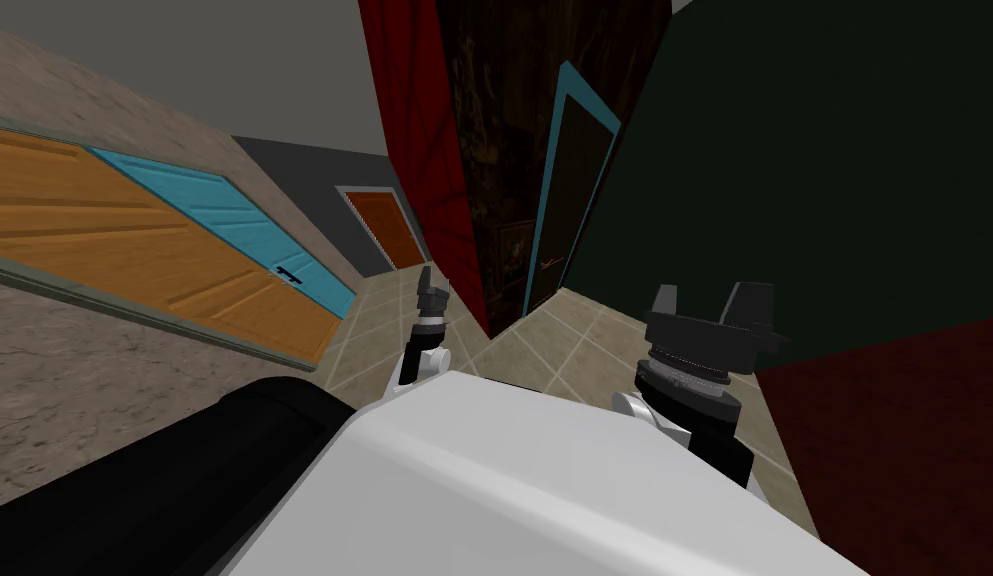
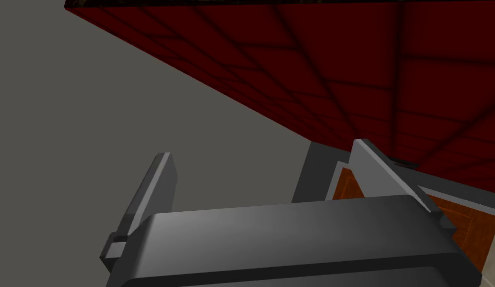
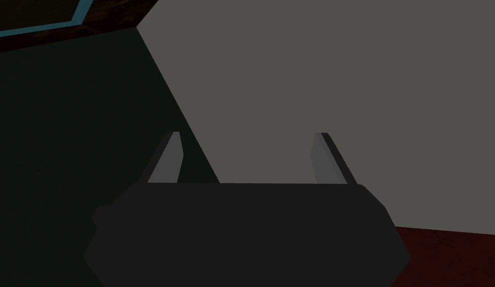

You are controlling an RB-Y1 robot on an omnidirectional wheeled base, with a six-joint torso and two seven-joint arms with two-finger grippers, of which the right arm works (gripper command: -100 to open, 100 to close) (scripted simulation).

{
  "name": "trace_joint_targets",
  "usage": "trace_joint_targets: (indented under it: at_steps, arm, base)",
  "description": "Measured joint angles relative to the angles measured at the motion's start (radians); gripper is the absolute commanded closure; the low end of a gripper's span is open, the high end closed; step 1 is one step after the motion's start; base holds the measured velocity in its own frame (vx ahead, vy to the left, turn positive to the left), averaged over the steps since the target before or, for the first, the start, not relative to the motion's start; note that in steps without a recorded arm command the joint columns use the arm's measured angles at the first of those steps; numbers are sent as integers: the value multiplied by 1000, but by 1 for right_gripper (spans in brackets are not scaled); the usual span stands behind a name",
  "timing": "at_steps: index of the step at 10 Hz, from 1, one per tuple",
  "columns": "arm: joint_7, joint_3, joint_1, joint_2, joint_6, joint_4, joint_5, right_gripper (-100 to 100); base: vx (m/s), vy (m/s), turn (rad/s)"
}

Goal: Pull the door open

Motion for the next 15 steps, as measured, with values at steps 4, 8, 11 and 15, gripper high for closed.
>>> trace_joint_targets:
  at_steps: [4, 8, 11, 15]
  arm:
    - [-5, 9, -30, -17, -5, 84, 3, -100]
    - [-18, 9, -79, -43, -14, 202, 1, -100]
    - [-21, 21, -113, -53, -8, 279, 7, -100]
    - [-32, 22, -152, -74, -7, 370, 5, -100]
  base:
    - [124, -74, 119]
    - [139, -130, 168]
    - [107, -111, 115]
    - [76, -95, 129]
